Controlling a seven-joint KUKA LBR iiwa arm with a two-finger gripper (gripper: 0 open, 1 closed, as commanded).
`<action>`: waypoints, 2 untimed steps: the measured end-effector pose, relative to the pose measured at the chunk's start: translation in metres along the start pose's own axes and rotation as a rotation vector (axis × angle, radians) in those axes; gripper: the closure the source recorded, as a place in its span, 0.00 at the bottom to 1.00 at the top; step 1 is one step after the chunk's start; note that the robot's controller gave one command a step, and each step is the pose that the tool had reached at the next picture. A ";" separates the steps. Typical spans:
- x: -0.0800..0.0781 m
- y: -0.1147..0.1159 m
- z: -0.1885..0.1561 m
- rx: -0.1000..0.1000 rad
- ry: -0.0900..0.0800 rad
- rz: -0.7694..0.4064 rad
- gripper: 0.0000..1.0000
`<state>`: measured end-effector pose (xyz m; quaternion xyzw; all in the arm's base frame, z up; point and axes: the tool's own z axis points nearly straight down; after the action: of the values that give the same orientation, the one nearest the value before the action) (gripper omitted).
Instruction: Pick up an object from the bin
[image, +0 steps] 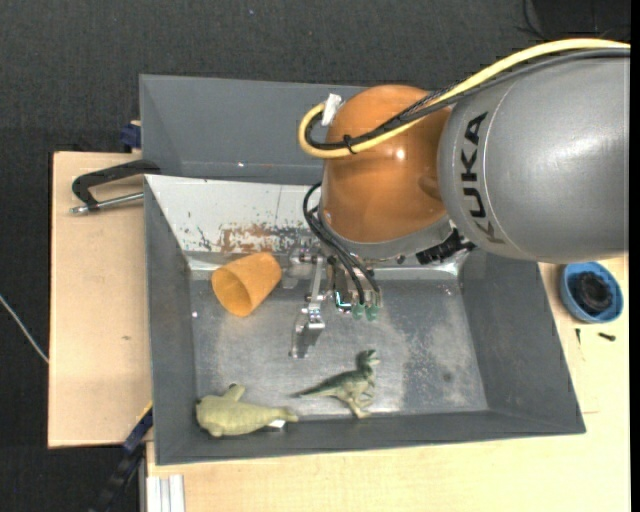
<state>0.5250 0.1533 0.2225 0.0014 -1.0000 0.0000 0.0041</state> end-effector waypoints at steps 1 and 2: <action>0.020 -0.059 0.069 0.002 -0.003 -0.453 0.00; 0.020 -0.086 0.153 -0.001 -0.010 -0.417 0.00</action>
Offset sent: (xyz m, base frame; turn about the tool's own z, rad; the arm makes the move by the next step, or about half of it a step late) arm -0.0201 -0.0577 -0.0677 -0.4547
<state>0.5043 0.0675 0.0692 0.2084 -0.9780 -0.0014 -0.0010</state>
